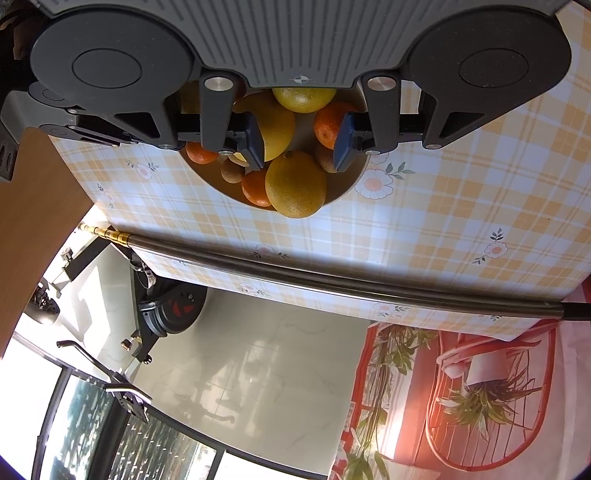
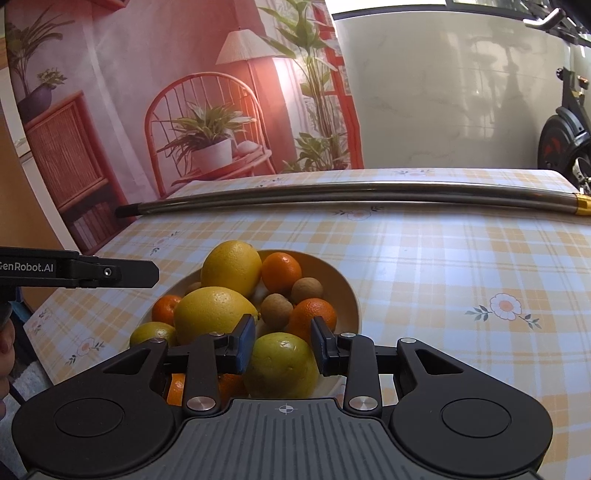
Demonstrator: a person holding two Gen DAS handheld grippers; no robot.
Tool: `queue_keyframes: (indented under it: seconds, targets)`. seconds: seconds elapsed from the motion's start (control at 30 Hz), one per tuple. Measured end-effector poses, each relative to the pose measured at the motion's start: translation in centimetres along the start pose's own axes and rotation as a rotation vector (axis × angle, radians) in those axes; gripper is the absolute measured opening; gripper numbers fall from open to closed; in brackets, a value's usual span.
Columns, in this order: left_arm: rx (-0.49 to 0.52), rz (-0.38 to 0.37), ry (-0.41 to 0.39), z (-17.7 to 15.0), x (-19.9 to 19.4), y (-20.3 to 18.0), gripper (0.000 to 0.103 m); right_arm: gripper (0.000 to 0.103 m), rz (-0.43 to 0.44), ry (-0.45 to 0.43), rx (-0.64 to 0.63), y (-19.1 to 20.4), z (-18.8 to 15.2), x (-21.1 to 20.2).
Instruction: Organize fruits
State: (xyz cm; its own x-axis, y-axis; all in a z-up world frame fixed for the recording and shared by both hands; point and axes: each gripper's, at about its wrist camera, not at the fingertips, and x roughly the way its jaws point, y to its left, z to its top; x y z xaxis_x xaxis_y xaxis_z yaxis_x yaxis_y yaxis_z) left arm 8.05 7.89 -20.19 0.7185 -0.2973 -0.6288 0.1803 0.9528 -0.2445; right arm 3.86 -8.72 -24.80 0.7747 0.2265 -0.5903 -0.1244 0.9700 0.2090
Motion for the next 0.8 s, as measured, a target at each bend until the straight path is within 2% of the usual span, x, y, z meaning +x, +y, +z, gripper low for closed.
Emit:
queue_keyframes:
  seconds: [0.07,0.17,0.4,0.6,0.8]
  targets:
    - [-0.001,0.002,0.002,0.0,0.0,0.0,0.044,0.031,0.000,0.000,0.002,0.0,0.0,0.0]
    - [-0.003,0.008,0.004,0.0,0.1,0.0,0.051,0.032,-0.003,0.000,0.007,-0.1,-0.1,0.0]
    - [-0.005,0.017,0.010,0.0,0.1,-0.1,0.053,0.033,-0.029,-0.007,0.018,-0.3,0.1,-0.3]
    - [-0.007,0.022,0.014,0.0,0.1,-0.2,0.054,0.039,-0.065,-0.020,0.030,-0.6,0.4,-0.8]
    - [-0.012,0.027,0.017,0.0,0.2,-0.1,0.055,0.050,-0.100,-0.037,0.044,-1.0,0.5,-1.2]
